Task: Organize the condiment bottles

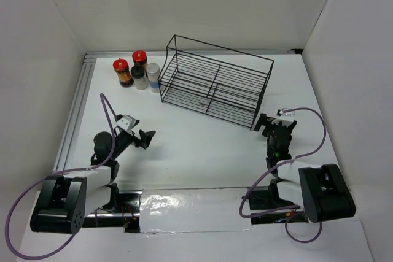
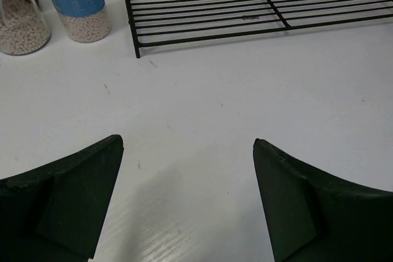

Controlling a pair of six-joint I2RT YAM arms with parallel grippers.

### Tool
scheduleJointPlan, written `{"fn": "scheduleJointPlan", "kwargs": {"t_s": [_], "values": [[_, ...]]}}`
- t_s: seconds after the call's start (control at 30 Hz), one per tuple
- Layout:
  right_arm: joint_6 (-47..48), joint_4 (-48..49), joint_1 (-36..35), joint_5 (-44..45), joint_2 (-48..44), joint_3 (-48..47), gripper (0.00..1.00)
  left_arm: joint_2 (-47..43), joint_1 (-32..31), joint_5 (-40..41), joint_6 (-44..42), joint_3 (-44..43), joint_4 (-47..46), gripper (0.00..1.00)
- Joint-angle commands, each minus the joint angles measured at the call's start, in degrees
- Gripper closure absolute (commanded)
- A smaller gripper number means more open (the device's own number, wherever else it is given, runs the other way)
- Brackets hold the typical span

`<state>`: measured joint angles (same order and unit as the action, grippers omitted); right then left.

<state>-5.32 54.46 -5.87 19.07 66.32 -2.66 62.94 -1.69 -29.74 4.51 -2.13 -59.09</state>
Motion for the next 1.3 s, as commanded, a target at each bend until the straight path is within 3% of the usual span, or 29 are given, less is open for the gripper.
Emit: {"fn": "scheduleJointPlan", "kwargs": {"t_s": [0.0,0.13,0.17,0.2,0.23,0.3,0.37,0.53,0.57,0.6,0.63,0.67,0.7,0.73,0.77,0.8,0.83,0.87,0.9,0.93,0.97,1.0,1.1,1.17,1.27], "values": [[-0.92,-0.05,-0.20,3.17,-3.13,0.90,0.00,0.08,0.11,-1.11,-1.26,1.43,-2.87,0.01],[-1.70,-2.13,0.24,5.87,-7.95,2.13,0.00,-1.75,0.20,-4.51,-3.01,0.91,-2.36,0.01],[-3.54,-7.21,0.33,8.76,-10.31,0.48,0.00,-3.68,0.46,-7.50,-3.80,-0.67,1.66,0.01],[-7.38,-12.31,0.51,11.31,-15.73,-1.37,0.00,-6.13,0.55,-13.10,-7.81,-5.99,15.45,0.01],[-6.38,-20.88,2.33,12.73,-21.01,-3.74,0.00,-8.51,0.55,-18.11,-10.90,-11.00,23.15,0.01],[-1.76,-22.36,2.79,10.39,-26.11,-4.63,0.00,-9.15,0.38,-17.99,-10.93,-14.88,27.15,0.01],[-0.22,-27.28,3.93,12.03,-32.27,-6.83,0.00,-9.76,0.11,-11.79,-10.22,-19.28,28.85,0.01],[-7.77,-39.68,7.17,24.51,-36.71,-17.72,0.00,-7.49,-0.06,-5.08,-16.20,-31.68,39.38,0.01],[-5.51,-40.82,7.71,22.87,-35.40,-20.87,0.08,-4.95,-0.06,-2.98,-15.51,-41.71,45.41,0.01],[-5.49,-41.27,7.71,22.85,-35.39,-22.64,0.18,-3.45,-0.06,-2.96,-15.50,-41.81,45.47,0.01],[-2.70,-42.06,8.06,19.63,-32.34,-24.74,0.33,-1.87,-0.15,0.09,-13.41,-49.38,52.25,0.01],[-1.89,-43.02,8.15,17.95,-30.05,-27.03,0.53,-0.11,-0.06,1.94,-12.09,-52.85,55.11,0.01],[-1.45,-46.42,8.24,16.54,-27.59,-32.62,0.84,2.08,0.02,3.79,-11.12,-55.76,57.48,0.01],[-1.45,-48.46,8.24,14.26,-21.82,-35.90,0.92,2.62,0.29,6.07,-9.89,-59.97,60.73,0.02],[-1.45,-52.57,8.33,13.46,-18.72,-42.71,0.99,3.15,1.07,5.22,-10.31,-61.49,61.63,0.15],[-1.45,-54.00,8.33,12.93,-15.21,-45.92,0.94,3.68,1.34,4.17,-10.75,-63.33,62.94,0.27],[-2.05,-57.24,8.42,12.49,-8.82,-49.78,0.82,4.64,1.52,4.42,-10.67,-67.70,66.70,0.38],[-2.23,-59.62,8.42,12.13,-5.28,-53.03,0.65,5.96,1.52,5.90,-10.40,-70.35,69.35,0.39],[-2.85,-64.34,8.42,12.04,-2.20,-60.03,0.34,10.15,3.52,7.05,-10.14,-73.86,72.68,0.35],[-3.37,-66.74,8.42,11.87,3.40,-63.40,0.25,12.97,4.58,8.89,-9.36,-81.55,80.72,0.18],[-3.55,-69.55,8.07,11.08,5.72,-68.57,0.17,19.18,7.29,9.08,-8.65,-85.80,85.24,0.11],[-3.73,-69.57,8.07,10.73,7.40,-70.45,0.14,22.55,8.71,8.91,-7.77,-95.59,89.98,0.08],[-2.50,-69.14,6.14,8.53,11.02,-73.11,0.11,36.26,12.67,7.85,-6.89,-113.63,105.73,0.01],[-1.27,-66.78,4.48,7.39,11.72,-72.76,0.11,43.46,14.08,5.92,-7.85,-118.52,109.61,0.01],[-0.22,-65.00,2.80,5.28,12.68,-72.67,0.13,48.32,13.56,9.86,-11.01,-118.90,106.49,0.01]]}}
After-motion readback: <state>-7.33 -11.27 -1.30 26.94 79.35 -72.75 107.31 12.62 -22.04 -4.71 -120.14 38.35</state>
